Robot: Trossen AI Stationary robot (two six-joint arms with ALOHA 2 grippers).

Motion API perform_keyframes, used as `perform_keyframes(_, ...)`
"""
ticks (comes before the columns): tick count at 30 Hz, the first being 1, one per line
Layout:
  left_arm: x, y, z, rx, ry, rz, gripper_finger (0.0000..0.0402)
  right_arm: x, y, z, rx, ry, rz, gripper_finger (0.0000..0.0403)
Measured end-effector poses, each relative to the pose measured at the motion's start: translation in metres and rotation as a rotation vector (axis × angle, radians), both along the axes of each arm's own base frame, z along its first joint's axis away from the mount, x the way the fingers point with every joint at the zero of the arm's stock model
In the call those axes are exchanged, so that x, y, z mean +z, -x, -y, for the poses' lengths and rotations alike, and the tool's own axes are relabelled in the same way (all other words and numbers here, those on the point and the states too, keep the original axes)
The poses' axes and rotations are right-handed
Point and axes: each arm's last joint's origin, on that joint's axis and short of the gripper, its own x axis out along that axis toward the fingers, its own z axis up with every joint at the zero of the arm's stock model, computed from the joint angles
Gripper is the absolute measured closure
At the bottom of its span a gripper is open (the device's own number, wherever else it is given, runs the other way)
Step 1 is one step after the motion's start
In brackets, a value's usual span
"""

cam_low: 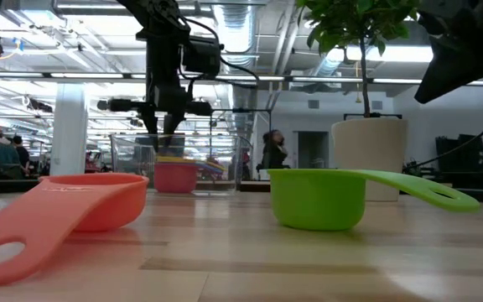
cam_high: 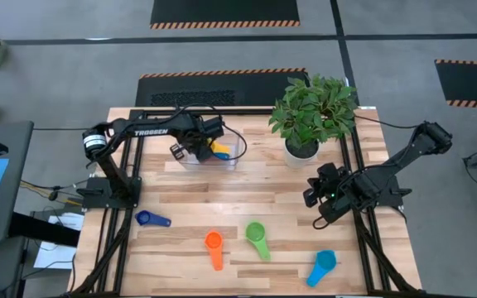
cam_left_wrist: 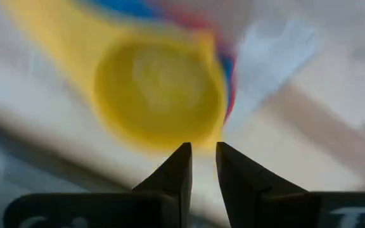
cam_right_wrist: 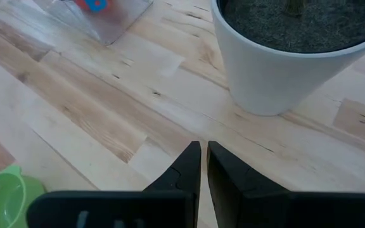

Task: Nest measuring cups in basket
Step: Stack the yellow measuring cups on top of the blue measuring cup in the transparent bin

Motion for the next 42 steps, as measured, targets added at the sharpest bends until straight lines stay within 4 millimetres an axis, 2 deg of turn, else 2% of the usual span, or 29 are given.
perform_keyframes(2,0.007,-0.001,0.000,0.074,-0.081,-0.004,0.0339,0.000,0.000,0.000,0.004,0.000,-0.003,0.0349)
perform_keyframes(5,0.025,-0.008,0.004,0.243,-0.128,0.081,0.0340,0.000,0.000,0.000,0.005,-0.005,-0.004,0.0349)
perform_keyframes(8,0.046,-0.018,0.017,0.486,-0.009,0.256,0.0340,0.000,0.000,-0.001,0.009,-0.021,-0.012,0.0349)
perform_keyframes(11,0.062,-0.033,0.029,0.701,0.197,0.444,0.0340,0.000,0.000,-0.001,0.009,-0.023,-0.011,0.0349)
perform_keyframes(13,0.070,-0.051,0.032,0.748,0.323,0.637,0.0340,0.000,0.000,-0.001,0.009,-0.023,-0.011,0.0349)
perform_keyframes(15,0.073,-0.064,0.030,0.739,0.363,0.774,0.0340,0.000,-0.001,0.000,0.005,-0.023,-0.011,0.0349)
perform_keyframes(17,0.063,-0.070,0.028,0.745,0.362,0.761,0.0340,0.000,-0.001,0.001,0.001,-0.024,-0.011,0.0349)
perform_keyframes(19,0.044,-0.066,0.029,0.784,0.338,0.614,0.0340,-0.001,-0.001,0.000,0.006,-0.036,-0.015,0.0349)
perform_keyframes(21,0.035,-0.065,0.027,0.783,0.314,0.550,0.0340,-0.001,0.000,-0.001,0.015,-0.051,-0.025,0.0349)
perform_keyframes(29,0.025,-0.069,0.003,0.821,0.208,0.617,0.0340,-0.001,0.001,-0.002,0.032,-0.048,-0.040,0.0349)
perform_keyframes(34,-0.001,-0.069,-0.010,0.836,0.186,0.516,0.0340,-0.001,0.001,-0.002,0.057,-0.035,-0.059,0.0349)
perform_keyframes(42,-0.004,-0.077,-0.018,0.824,0.124,0.593,0.0340,-0.001,0.001,-0.003,0.060,-0.041,-0.061,0.0349)
